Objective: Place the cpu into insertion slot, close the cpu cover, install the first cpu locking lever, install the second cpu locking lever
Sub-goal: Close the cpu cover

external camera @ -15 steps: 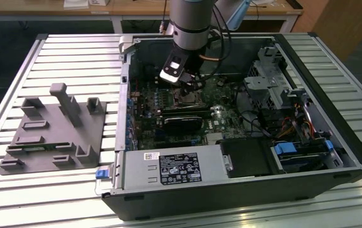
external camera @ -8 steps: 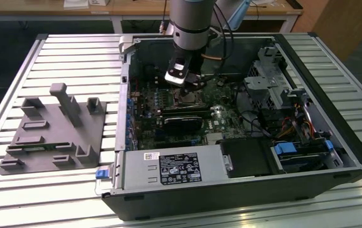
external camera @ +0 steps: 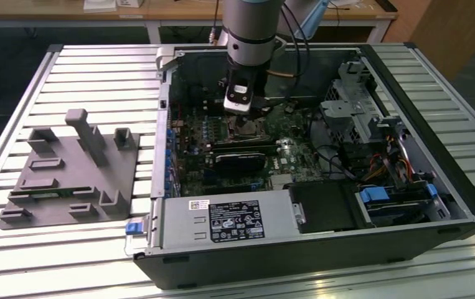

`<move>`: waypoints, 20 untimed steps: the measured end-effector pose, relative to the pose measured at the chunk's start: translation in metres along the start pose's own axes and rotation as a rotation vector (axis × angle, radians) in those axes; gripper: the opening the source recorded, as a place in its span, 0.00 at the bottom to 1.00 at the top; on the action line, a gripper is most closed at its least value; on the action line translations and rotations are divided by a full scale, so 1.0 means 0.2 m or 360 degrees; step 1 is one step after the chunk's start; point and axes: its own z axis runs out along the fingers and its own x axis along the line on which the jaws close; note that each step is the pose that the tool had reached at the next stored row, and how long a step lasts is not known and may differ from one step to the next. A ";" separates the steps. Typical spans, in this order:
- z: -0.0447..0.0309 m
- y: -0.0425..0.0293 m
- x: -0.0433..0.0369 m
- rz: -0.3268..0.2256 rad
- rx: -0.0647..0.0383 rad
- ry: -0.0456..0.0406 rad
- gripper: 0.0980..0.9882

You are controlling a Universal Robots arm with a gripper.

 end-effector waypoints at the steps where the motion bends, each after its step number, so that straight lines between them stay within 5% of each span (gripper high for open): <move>1: 0.000 0.000 0.000 -0.0029 0.0001 0.0001 0.01; 20: 0.004 0.000 0.000 -0.0561 0.0023 0.0016 0.01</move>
